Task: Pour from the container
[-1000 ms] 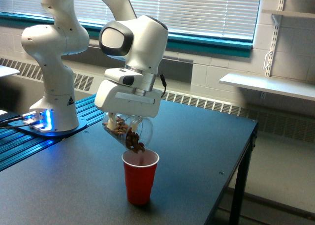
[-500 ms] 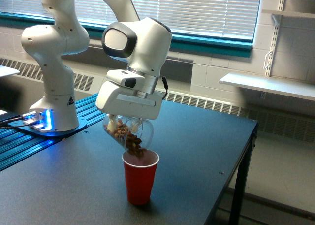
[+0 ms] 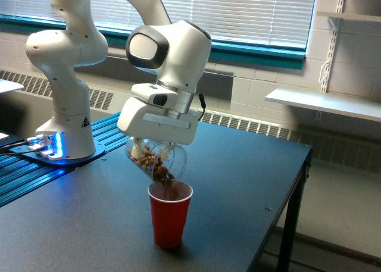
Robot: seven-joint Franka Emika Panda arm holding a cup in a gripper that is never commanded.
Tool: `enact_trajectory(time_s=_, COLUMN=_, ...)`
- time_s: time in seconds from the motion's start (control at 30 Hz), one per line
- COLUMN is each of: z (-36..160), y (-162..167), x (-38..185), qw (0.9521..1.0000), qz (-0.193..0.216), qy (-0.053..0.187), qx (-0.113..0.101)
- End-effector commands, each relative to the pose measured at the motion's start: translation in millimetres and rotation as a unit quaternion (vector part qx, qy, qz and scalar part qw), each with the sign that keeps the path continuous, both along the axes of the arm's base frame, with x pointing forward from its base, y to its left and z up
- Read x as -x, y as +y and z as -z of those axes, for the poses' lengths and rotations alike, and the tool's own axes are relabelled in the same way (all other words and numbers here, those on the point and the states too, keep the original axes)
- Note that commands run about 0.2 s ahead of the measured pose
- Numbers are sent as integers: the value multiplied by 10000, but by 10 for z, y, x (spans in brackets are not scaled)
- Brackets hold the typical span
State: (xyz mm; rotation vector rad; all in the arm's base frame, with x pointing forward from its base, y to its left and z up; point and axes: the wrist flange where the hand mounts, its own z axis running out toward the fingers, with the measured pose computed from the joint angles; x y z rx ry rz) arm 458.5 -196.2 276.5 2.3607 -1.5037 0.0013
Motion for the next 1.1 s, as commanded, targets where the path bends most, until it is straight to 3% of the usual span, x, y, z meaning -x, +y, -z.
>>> enact_trajectory(time_s=0.03, z=-15, y=43, x=-67, qw=10000, qz=-60, qy=70, qx=-19)
enact_trajectory(time_s=0.43, z=-17, y=35, x=-114, qw=9998, qz=-42, qy=171, qx=-36)
enact_trajectory(time_s=0.8, z=9, y=50, x=-185, qw=9991, qz=-30, qy=431, qx=-14)
enact_trajectory(time_s=1.1, z=13, y=33, x=-206, qw=9990, qz=-16, qy=437, qx=-19)
